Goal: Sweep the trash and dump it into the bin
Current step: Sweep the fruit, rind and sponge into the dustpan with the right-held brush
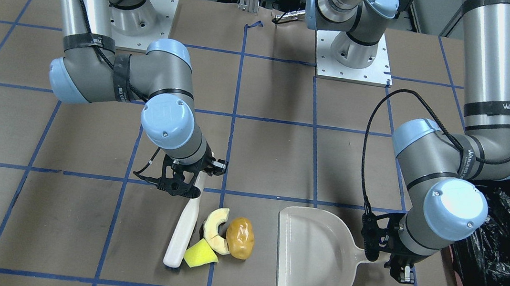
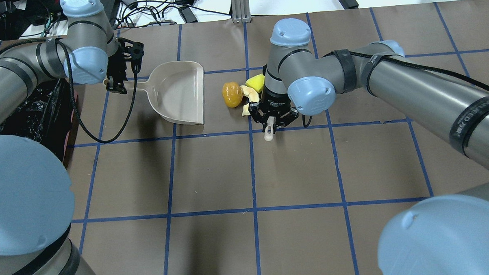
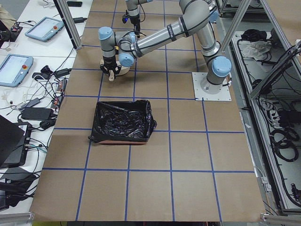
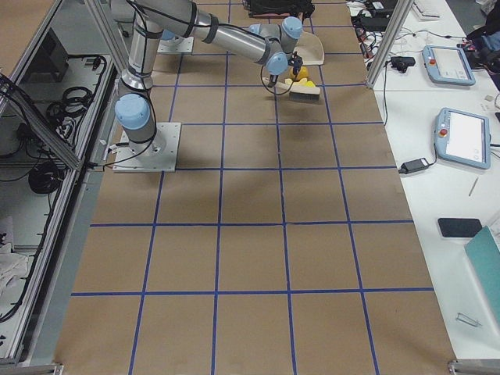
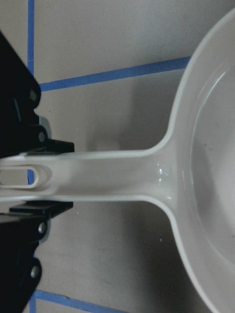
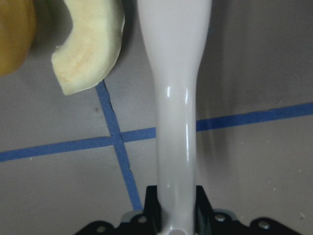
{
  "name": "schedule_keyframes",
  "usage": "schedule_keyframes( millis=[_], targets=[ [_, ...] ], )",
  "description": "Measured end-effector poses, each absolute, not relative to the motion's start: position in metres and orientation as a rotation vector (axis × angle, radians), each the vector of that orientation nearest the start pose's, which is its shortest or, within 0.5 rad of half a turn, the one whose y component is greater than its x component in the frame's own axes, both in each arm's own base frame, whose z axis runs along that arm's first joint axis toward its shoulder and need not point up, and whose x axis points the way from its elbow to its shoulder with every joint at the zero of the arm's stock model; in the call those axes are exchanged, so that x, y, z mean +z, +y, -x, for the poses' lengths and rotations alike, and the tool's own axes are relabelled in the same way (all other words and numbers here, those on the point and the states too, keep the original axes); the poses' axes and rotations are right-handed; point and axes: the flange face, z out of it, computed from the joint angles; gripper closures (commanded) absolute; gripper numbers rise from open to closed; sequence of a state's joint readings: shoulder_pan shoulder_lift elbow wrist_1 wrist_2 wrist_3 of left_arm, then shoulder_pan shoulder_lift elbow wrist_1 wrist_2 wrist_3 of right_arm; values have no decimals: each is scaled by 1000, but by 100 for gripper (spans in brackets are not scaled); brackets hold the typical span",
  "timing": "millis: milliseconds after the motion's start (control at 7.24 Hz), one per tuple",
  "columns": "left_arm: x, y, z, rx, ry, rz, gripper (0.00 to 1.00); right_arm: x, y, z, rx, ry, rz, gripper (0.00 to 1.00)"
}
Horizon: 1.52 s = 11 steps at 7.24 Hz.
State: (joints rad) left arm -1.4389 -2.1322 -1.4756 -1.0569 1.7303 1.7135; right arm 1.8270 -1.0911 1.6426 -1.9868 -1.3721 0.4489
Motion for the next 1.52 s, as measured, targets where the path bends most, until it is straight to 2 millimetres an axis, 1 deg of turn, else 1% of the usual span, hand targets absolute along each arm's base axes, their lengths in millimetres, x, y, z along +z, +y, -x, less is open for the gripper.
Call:
schedule_keyframes(
  millis=[276,691,829,1105,1519],
  targets=[
    [252,-690,27,-161,-2305,2321,95,226,-558,-343,297,2940,-386,100],
    [252,-690,27,-161,-2305,2321,95,222,-573,-404,297,2895,-466,100],
    [252,-690,27,-160,-2305,2321,95,222,-579,-422,297,2872,-490,100],
    [252,-690,27,-160,-2304,2321,95,226,-588,-446,300,2823,-521,100],
    [253,-690,26,-152,-2295,2327,95,240,-599,-469,309,2738,-551,100]
  ],
)
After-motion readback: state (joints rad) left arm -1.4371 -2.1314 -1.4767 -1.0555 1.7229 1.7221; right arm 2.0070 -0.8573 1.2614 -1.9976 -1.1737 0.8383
